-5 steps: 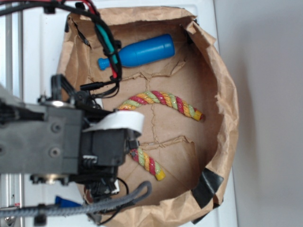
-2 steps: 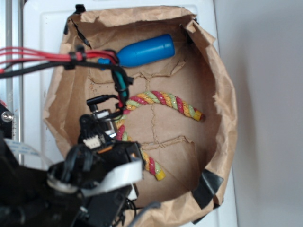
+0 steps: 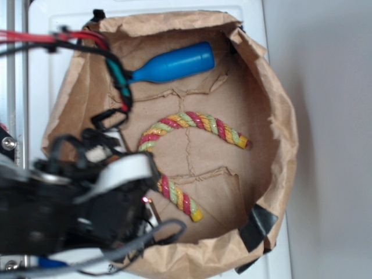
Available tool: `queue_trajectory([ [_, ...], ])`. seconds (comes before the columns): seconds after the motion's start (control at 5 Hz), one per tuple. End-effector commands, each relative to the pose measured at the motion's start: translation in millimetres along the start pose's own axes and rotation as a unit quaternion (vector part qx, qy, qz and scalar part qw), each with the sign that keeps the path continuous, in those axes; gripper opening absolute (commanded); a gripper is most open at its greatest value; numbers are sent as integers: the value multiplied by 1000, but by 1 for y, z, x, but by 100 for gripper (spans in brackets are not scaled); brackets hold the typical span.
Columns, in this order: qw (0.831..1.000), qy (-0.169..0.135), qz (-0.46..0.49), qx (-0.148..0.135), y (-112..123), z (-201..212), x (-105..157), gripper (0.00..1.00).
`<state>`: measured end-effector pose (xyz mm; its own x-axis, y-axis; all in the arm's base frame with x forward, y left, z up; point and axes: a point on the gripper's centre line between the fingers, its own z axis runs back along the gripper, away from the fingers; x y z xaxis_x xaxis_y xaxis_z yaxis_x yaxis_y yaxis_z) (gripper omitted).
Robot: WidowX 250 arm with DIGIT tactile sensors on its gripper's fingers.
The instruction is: Grab the multicolored rope.
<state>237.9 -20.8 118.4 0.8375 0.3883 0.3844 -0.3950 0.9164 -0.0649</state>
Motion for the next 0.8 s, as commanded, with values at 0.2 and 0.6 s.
queue_trajectory([
  [0.2,998,-6,61,-17,21,16,5,100],
  [0.6,994,36,98,-20,13,5,15,100],
])
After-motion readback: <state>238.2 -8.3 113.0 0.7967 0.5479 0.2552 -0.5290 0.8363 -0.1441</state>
